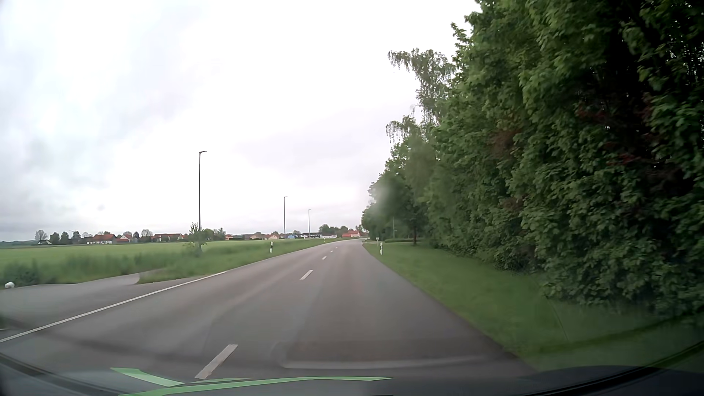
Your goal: Follow the waypoints while adhering to traffic rules and regulations
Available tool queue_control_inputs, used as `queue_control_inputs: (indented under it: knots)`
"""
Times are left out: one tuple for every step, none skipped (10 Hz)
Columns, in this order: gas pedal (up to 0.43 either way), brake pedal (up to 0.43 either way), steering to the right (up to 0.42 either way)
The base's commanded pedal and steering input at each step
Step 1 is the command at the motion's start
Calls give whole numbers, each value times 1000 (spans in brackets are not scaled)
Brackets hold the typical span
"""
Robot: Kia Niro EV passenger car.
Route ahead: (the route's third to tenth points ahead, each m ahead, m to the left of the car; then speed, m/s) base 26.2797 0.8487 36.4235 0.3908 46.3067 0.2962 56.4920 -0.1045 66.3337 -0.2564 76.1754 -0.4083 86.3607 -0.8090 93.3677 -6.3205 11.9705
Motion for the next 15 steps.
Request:
queue_control_inputs:
  knots:
    - [47,0,0]
    - [47,0,0]
    - [47,0,-1]
    - [47,0,-1]
    - [47,0,-1]
    - [47,0,-1]
    - [47,0,-1]
    - [59,0,-1]
    - [59,0,-5]
    - [67,0,-6]
    - [79,0,-6]
    - [79,0,-6]
    - [79,0,-5]
    - [79,0,-5]
    - [79,0,-5]
